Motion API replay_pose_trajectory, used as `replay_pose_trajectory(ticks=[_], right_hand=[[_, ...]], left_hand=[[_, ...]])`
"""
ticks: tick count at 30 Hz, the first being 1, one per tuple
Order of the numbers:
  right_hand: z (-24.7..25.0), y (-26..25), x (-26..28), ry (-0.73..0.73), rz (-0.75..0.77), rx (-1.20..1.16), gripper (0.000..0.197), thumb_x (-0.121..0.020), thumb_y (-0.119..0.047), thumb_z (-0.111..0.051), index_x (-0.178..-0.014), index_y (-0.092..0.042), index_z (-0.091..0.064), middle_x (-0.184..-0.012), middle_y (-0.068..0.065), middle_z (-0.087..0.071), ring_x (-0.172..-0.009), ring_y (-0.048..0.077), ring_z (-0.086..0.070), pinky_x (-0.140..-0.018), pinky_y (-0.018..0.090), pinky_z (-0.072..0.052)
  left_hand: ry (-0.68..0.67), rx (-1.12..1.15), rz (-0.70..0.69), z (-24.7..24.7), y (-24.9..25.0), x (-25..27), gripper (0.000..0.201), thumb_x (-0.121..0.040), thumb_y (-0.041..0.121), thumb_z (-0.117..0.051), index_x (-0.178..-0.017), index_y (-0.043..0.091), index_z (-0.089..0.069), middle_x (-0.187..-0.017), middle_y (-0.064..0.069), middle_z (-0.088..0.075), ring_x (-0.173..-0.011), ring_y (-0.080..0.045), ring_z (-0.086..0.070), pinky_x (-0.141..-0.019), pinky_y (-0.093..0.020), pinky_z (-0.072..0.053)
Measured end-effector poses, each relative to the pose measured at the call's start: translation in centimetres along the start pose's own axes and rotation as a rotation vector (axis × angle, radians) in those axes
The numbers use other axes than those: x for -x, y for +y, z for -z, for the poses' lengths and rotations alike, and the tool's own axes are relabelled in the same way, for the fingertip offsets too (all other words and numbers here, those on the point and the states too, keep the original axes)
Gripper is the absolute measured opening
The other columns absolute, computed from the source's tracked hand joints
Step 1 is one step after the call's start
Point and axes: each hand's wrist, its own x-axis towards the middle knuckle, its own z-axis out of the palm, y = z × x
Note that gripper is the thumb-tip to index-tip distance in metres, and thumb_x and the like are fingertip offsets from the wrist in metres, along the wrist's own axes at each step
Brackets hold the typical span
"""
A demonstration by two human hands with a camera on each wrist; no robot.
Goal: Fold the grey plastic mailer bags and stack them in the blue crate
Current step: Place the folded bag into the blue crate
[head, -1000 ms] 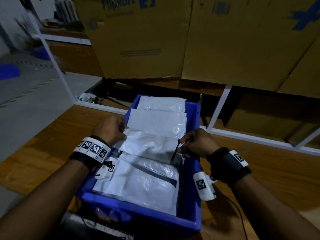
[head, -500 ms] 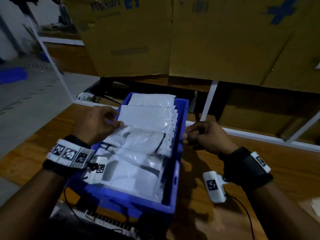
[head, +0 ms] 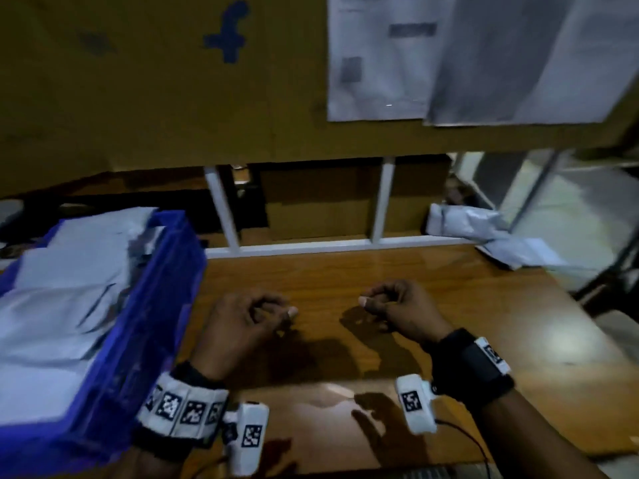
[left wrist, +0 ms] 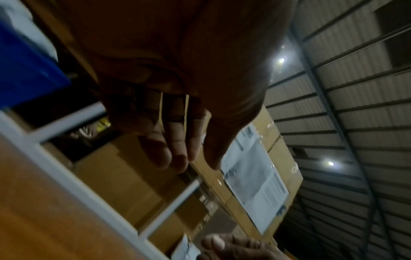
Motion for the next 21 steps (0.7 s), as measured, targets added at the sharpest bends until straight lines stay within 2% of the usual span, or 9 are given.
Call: replay_pose_trajectory(ticks=[2,4,8,10,13,16,18,19,21], right_hand=[[3.9,2.4,-0.3,0.042,-0.023,-0.031,0.014,-0.093,-0.018,-0.076,-0.088,-0.008,-0.068,-0.063,0.001,-0.065,-0.062,0.016,-0.063,-0.061,0.034,-0.049],[7.5,4.4,-0.6,0.124,-0.06,-0.041,0.013,-0.095,-0.017,-0.074,-0.086,-0.009,-0.068,-0.065,0.004,-0.066,-0.067,0.021,-0.065,-0.061,0.035,-0.049],[14.1,7.7,-2.3,0.299,-0.139,-0.057,0.012,-0.094,-0.02,-0.075,-0.091,-0.008,-0.073,-0.087,0.013,-0.076,-0.083,0.03,-0.075,-0.065,0.037,-0.056],[17.1,8.9,-3.9,0.343,-0.167,-0.063,0.011,-0.094,-0.02,-0.075,-0.091,-0.01,-0.074,-0.091,0.013,-0.077,-0.087,0.03,-0.075,-0.068,0.04,-0.059],[21.3,9.8,-7.8,0.435,-0.174,-0.088,0.007,-0.095,-0.017,-0.073,-0.09,-0.011,-0.074,-0.094,0.016,-0.076,-0.09,0.033,-0.075,-0.069,0.041,-0.059],[25.0,10.0,-12.7,0.516,-0.183,-0.149,0.008,-0.094,-0.014,-0.074,-0.101,-0.012,-0.072,-0.099,0.016,-0.075,-0.086,0.031,-0.073,-0.07,0.044,-0.057],[26.8,10.2,-16.1,0.54,-0.178,-0.195,0.025,-0.094,-0.011,-0.073,-0.118,-0.011,-0.067,-0.104,0.013,-0.071,-0.078,0.026,-0.067,-0.068,0.041,-0.055],[27.3,10.3,-17.6,0.553,-0.18,-0.212,0.035,-0.094,-0.011,-0.073,-0.127,-0.012,-0.062,-0.107,0.012,-0.069,-0.075,0.025,-0.066,-0.065,0.038,-0.055],[28.4,11.0,-20.8,0.582,-0.177,-0.25,0.049,-0.095,-0.011,-0.071,-0.14,-0.017,-0.052,-0.098,0.01,-0.066,-0.071,0.026,-0.062,-0.06,0.035,-0.051]], left_hand=[[-0.101,0.067,0.005,-4.9,0.5,-1.5,0.029,-0.077,0.055,-0.082,-0.095,0.032,-0.077,-0.085,0.015,-0.077,-0.069,0.0,-0.069,-0.065,-0.025,-0.055],[-0.183,0.11,0.01,-9.1,1.0,-3.2,0.035,-0.074,0.062,-0.076,-0.094,0.034,-0.077,-0.088,0.014,-0.077,-0.078,-0.007,-0.073,-0.071,-0.037,-0.061],[-0.298,0.152,0.061,-16.6,2.1,-8.7,0.029,-0.075,0.048,-0.085,-0.093,0.027,-0.078,-0.088,0.007,-0.078,-0.08,-0.013,-0.075,-0.076,-0.043,-0.062],[-0.304,0.224,0.129,-20.2,2.8,-12.6,0.039,-0.065,0.054,-0.084,-0.09,0.025,-0.079,-0.09,0.0,-0.078,-0.081,-0.023,-0.076,-0.077,-0.052,-0.063],[-0.263,0.336,0.212,-25.4,3.7,-19.2,0.035,-0.065,0.051,-0.088,-0.091,0.031,-0.078,-0.095,0.002,-0.077,-0.085,-0.03,-0.075,-0.079,-0.061,-0.061],[-0.239,0.395,0.237,-30.0,4.8,-25.8,0.058,-0.058,0.07,-0.087,-0.102,0.034,-0.075,-0.107,0.009,-0.074,-0.099,-0.035,-0.072,-0.086,-0.063,-0.058],[-0.26,0.39,0.251,-32.7,5.8,-29.7,0.061,-0.062,0.069,-0.085,-0.11,0.035,-0.069,-0.118,0.01,-0.069,-0.105,-0.041,-0.069,-0.083,-0.061,-0.057],[-0.279,0.394,0.274,-33.9,6.1,-31.4,0.057,-0.068,0.063,-0.085,-0.114,0.034,-0.066,-0.122,0.01,-0.066,-0.106,-0.04,-0.068,-0.076,-0.054,-0.06],[-0.294,0.417,0.345,-36.6,5.9,-34.7,0.053,-0.079,0.046,-0.085,-0.122,0.03,-0.059,-0.123,0.008,-0.063,-0.105,-0.031,-0.068,-0.061,-0.031,-0.054]])
